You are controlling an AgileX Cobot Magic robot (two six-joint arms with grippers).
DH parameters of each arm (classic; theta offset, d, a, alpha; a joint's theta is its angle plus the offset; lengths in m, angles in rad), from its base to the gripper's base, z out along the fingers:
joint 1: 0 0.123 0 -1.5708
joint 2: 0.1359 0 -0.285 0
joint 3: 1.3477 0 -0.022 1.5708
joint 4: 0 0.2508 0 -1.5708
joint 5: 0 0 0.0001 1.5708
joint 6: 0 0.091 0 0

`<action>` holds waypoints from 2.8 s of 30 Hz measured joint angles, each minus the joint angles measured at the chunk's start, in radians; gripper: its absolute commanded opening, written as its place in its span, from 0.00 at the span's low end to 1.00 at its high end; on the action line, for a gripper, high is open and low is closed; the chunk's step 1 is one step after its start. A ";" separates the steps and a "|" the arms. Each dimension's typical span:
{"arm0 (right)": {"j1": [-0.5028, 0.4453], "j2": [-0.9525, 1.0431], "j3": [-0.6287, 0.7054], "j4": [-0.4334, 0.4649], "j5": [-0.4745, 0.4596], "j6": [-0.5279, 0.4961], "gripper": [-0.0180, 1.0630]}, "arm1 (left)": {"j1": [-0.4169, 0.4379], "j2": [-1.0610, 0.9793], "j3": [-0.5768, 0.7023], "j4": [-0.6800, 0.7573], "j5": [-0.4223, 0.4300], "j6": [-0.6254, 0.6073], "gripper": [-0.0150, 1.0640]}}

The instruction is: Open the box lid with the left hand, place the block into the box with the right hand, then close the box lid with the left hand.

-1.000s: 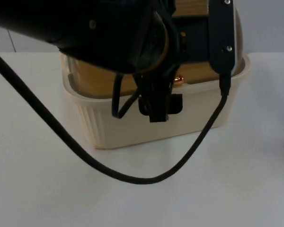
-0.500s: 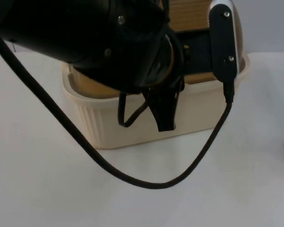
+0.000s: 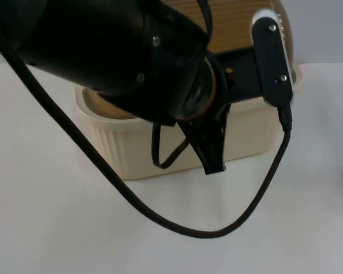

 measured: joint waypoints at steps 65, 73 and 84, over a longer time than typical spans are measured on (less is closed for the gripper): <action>0.000 0.000 0.000 0.000 0.008 0.000 0.98 | 0.040 0.058 -0.035 0.295 0.105 -0.093 0.01; 0.000 0.000 0.000 0.000 0.009 0.000 0.98 | 0.097 0.058 -0.118 0.305 0.107 -0.103 0.01; 0.000 0.000 0.000 0.000 0.009 0.004 0.98 | 0.214 0.060 -0.227 0.308 0.107 -0.103 0.01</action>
